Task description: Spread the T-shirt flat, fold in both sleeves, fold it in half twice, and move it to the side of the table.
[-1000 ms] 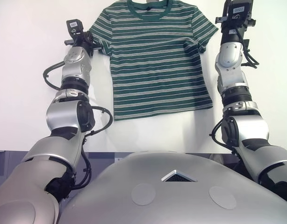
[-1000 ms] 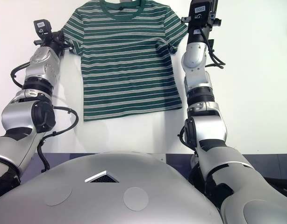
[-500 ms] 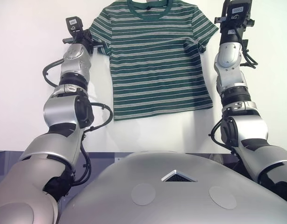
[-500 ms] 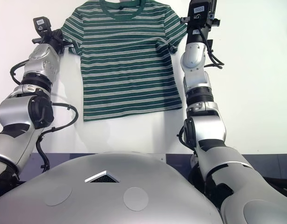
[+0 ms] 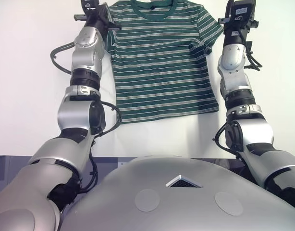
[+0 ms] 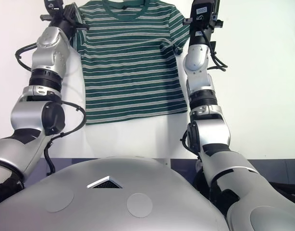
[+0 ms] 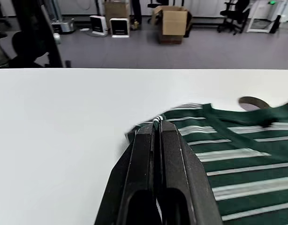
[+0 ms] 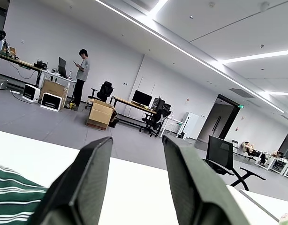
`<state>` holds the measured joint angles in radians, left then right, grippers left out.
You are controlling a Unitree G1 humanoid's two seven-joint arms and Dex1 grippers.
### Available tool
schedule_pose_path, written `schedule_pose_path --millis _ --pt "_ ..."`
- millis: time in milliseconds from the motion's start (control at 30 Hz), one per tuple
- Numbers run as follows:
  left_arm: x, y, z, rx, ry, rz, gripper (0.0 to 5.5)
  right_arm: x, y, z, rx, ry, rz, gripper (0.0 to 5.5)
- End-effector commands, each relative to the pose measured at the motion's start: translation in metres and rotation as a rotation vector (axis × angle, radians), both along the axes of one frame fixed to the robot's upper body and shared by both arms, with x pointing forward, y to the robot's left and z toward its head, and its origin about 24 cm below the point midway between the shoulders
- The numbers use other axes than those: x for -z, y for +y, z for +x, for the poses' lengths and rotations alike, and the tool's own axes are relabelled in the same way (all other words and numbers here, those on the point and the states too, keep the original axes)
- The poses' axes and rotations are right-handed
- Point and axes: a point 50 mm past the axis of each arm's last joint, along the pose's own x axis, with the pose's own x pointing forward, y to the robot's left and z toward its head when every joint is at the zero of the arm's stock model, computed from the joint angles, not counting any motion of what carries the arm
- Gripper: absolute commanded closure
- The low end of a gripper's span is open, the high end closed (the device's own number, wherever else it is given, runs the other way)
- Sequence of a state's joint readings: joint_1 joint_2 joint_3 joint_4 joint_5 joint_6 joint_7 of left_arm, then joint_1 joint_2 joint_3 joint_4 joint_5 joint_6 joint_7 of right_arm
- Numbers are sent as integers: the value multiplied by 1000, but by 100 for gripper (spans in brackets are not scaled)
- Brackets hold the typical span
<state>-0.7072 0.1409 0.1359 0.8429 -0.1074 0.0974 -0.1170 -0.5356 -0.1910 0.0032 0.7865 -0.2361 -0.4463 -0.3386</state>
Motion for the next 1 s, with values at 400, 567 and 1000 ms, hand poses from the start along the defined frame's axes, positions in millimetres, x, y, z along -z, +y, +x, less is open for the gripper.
schedule_pose_path --millis 400,567,1000 --pt "-19 -75 -3 199 -32 -62 463 7 7 -2 -6 25 31 349" --pt "-31 -77 -5 200 -81 -74 374 17 1 -3 41 94 120 349" --pt "-51 -65 -13 150 -253 -100 337 52 -15 12 146 488 609 285"
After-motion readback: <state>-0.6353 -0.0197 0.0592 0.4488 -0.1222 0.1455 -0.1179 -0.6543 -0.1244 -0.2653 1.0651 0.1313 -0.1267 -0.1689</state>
